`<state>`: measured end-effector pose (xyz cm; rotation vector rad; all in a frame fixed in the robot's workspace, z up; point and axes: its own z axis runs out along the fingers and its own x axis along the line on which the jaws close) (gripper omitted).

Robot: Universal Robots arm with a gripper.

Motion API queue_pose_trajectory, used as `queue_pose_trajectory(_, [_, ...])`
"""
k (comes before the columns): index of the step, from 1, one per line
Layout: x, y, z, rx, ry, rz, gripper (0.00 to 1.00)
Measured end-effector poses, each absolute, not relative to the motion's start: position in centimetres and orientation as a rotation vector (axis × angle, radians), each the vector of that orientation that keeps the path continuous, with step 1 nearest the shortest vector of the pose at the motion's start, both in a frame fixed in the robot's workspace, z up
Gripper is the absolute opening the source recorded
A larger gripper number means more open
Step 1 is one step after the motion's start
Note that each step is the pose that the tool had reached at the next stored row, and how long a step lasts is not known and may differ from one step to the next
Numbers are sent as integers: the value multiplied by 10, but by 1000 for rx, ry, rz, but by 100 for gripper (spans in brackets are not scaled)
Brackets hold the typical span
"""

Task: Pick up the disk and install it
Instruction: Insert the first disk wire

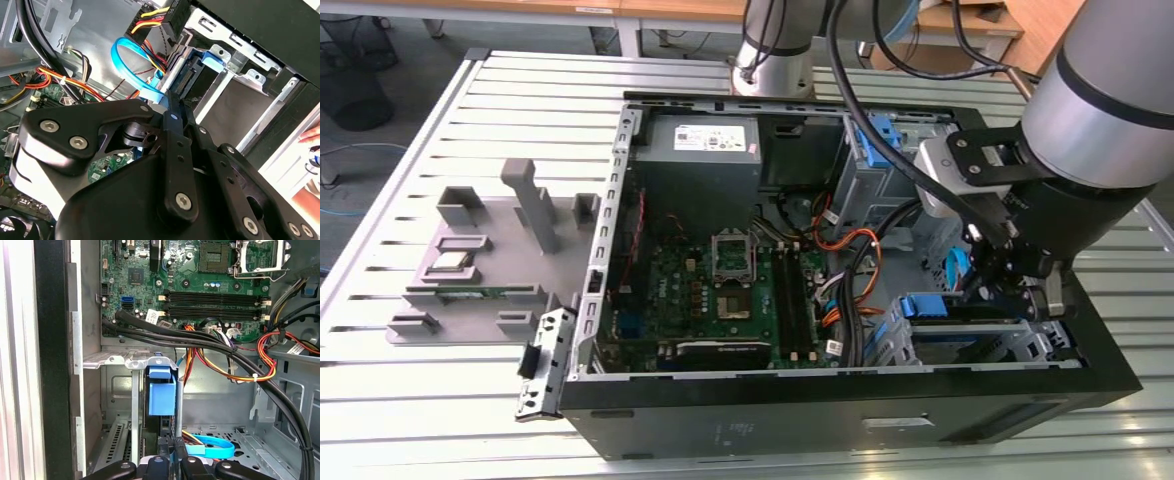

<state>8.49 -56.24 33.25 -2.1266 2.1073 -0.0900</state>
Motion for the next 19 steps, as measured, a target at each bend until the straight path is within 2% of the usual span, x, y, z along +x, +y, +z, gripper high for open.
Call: queue_pose_trajectory(19, [85,-562,329,-2127,2107,-90,16])
